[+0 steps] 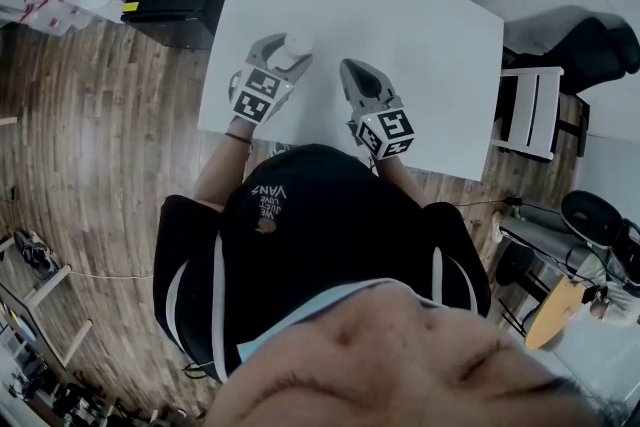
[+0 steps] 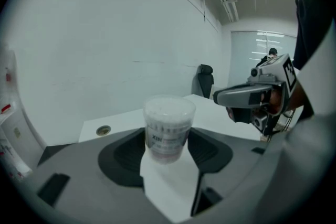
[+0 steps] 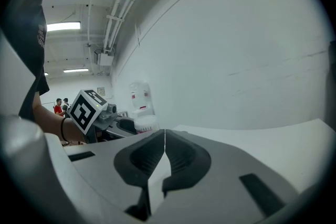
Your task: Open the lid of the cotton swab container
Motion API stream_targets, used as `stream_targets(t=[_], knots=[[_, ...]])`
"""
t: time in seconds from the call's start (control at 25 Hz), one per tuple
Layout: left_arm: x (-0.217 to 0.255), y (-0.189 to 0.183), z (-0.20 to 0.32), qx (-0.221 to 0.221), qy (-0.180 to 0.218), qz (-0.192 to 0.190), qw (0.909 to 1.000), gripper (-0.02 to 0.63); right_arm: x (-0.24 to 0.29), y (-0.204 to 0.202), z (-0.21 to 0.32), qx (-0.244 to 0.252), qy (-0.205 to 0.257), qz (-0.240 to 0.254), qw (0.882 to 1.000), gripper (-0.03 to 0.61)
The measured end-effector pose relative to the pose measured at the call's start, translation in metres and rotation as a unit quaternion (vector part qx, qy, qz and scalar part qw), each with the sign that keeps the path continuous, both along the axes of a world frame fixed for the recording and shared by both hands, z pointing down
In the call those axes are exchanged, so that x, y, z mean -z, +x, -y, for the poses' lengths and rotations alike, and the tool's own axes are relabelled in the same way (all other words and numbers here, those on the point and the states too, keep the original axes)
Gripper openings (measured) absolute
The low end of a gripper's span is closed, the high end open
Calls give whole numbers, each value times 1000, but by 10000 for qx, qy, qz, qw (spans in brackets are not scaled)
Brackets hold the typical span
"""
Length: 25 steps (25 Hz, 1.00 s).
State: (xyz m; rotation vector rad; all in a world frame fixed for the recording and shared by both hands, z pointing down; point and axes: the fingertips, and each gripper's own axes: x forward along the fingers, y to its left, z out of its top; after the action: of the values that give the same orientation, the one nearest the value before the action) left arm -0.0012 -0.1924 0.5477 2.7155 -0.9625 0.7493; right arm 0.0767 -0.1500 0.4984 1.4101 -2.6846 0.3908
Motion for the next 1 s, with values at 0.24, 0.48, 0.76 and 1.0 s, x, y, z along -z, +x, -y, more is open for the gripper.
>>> stream_targets(t=[0.24,0.48,0.76,1.0], knots=[[8,-3,-10,-50,33,-15,10000,261,5,-8,-3,62,76,-46,9999,14],[9,-8,-17,-45,45,39,10000,259,15,-19,-4,238,219,-69,9995,14],[0,-10,-27,-106,43,231,9997,259,21,-38,-7,548,404,-216,9974,14],[0,-8,-31,-216,145,410,9988,259,22,-55,-9,873,449,-395,9944,36]])
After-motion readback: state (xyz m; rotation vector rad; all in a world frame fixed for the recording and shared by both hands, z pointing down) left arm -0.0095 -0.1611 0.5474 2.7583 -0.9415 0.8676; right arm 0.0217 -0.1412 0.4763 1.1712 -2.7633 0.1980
